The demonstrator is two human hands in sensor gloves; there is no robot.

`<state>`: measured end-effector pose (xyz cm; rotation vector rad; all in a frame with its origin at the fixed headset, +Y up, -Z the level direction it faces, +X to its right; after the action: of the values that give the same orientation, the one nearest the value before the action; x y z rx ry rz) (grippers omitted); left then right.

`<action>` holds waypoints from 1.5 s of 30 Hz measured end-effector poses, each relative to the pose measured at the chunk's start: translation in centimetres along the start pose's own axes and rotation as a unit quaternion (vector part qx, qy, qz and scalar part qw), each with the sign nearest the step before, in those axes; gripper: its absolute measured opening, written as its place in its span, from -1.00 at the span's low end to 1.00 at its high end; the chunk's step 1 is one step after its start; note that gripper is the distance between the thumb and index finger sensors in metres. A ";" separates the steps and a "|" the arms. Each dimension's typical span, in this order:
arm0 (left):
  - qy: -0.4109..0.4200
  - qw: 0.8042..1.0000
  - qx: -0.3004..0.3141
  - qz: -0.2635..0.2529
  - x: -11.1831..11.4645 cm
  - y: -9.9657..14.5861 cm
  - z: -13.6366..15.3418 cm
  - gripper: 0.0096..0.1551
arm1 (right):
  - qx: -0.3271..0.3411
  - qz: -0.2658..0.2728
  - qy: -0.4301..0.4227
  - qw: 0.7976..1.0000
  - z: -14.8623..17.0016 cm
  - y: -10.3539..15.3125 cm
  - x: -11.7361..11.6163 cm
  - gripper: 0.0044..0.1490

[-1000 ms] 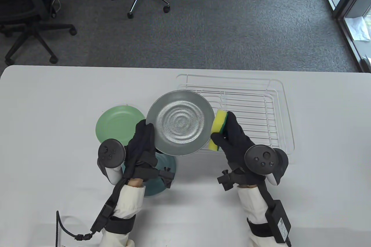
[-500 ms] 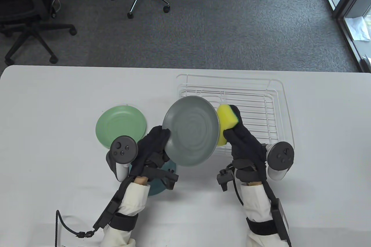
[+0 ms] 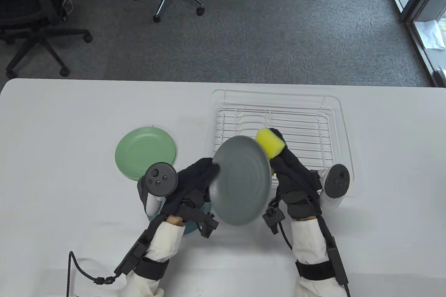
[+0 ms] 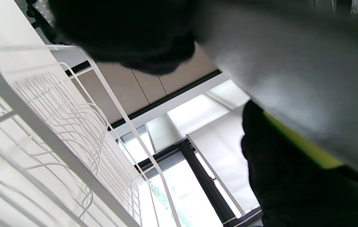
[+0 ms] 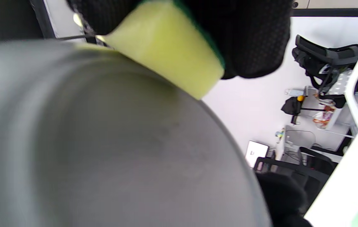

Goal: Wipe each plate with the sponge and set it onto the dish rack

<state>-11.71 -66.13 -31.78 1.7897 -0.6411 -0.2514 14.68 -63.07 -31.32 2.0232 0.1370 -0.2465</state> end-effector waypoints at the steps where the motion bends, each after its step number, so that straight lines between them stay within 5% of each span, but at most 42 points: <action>1: -0.001 1.000 0.004 0.006 0.2 0.0 -0.2 -0.56 | -0.005 -0.003 0.002 1.000 0.3 -0.1 -0.1 -0.19; 12: 0.036 0.998 0.042 0.036 0.7 0.5 -2.3 -0.56 | -0.052 -0.102 -0.021 0.993 3.0 -0.6 -3.9 -0.20; 27: 0.113 0.990 -0.025 -0.077 -0.4 0.9 0.1 -0.56 | -0.044 -0.108 0.087 0.989 3.2 -0.4 -6.1 -0.22; 34: 0.125 0.986 -0.031 -0.110 -1.6 1.1 0.8 -0.57 | -0.053 -0.116 0.068 0.990 3.2 -0.5 -6.1 -0.22; 40: 0.117 0.979 -0.046 -0.162 -4.0 1.3 2.2 -0.57 | -0.112 -0.143 -0.074 0.981 4.8 -0.2 -6.6 -0.20; 45: 0.069 0.978 -0.049 -0.192 -5.1 1.6 2.6 -0.56 | -0.109 -0.141 -0.019 0.984 2.5 -0.3 -5.4 -0.16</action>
<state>-17.63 -65.85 -31.93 1.8068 -0.1765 -0.4071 9.09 -65.06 -31.40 1.7760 0.4111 -0.4308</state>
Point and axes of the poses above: the tracker on the back of each hand, its own z axis roughly to the little-finger side, its own y axis roughly from the fingertips to the wrist, x = y × z, the point moved 4 cm from there along -y, roughly from the wrist to the fingertips, and after that the axes turned 7 degrees about -y, right-handed, at the moved point
